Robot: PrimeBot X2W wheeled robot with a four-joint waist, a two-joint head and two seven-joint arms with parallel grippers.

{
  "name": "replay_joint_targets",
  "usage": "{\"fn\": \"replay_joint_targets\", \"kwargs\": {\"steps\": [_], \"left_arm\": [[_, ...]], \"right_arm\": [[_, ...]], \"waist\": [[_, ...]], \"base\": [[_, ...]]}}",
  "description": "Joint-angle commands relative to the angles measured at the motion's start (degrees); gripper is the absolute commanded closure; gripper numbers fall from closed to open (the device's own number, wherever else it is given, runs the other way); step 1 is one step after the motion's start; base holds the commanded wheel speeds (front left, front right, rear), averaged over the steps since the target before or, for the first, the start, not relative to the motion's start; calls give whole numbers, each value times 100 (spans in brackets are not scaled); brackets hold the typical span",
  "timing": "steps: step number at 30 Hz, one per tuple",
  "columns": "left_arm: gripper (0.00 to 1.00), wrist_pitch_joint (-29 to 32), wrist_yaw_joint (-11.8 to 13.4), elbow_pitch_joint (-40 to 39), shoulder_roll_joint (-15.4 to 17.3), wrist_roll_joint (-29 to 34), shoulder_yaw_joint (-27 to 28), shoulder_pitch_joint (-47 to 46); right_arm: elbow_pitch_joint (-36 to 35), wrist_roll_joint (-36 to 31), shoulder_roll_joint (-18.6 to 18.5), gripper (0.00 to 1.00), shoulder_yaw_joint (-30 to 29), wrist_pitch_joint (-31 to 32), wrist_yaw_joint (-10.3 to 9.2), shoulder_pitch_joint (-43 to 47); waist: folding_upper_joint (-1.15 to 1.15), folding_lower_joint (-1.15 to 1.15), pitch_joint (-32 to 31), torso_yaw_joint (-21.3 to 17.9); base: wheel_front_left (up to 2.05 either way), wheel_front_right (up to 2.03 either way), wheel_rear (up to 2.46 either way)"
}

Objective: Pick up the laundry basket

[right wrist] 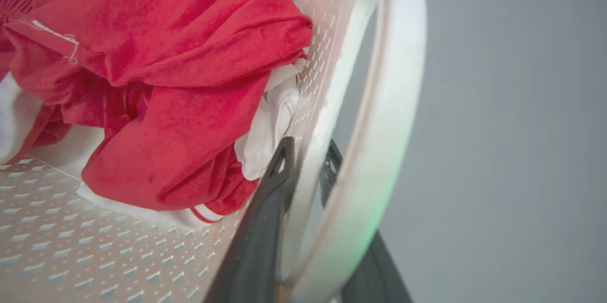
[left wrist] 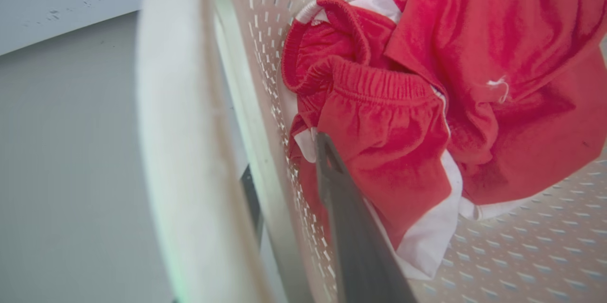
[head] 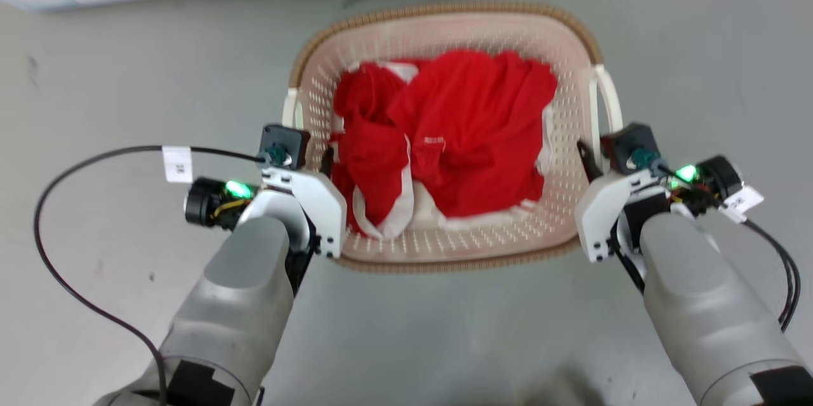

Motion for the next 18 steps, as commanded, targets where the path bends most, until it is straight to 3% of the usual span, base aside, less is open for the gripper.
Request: {"fn": "replay_joint_targets", "kwargs": {"steps": [1,18], "left_arm": [[100,75,-78,23,0,-45,-109,117],[100,992,-80,-15,-13,-1272,-935,1027]], "right_arm": [[60,-21,-106,100,87,-46,-2,78],[543,494,-35,100,652,241,-2,869]], "waist": [[0,0,-505,127],[0,0,-2415,414]], "base": [[0,0,0],[0,0,0]]}}
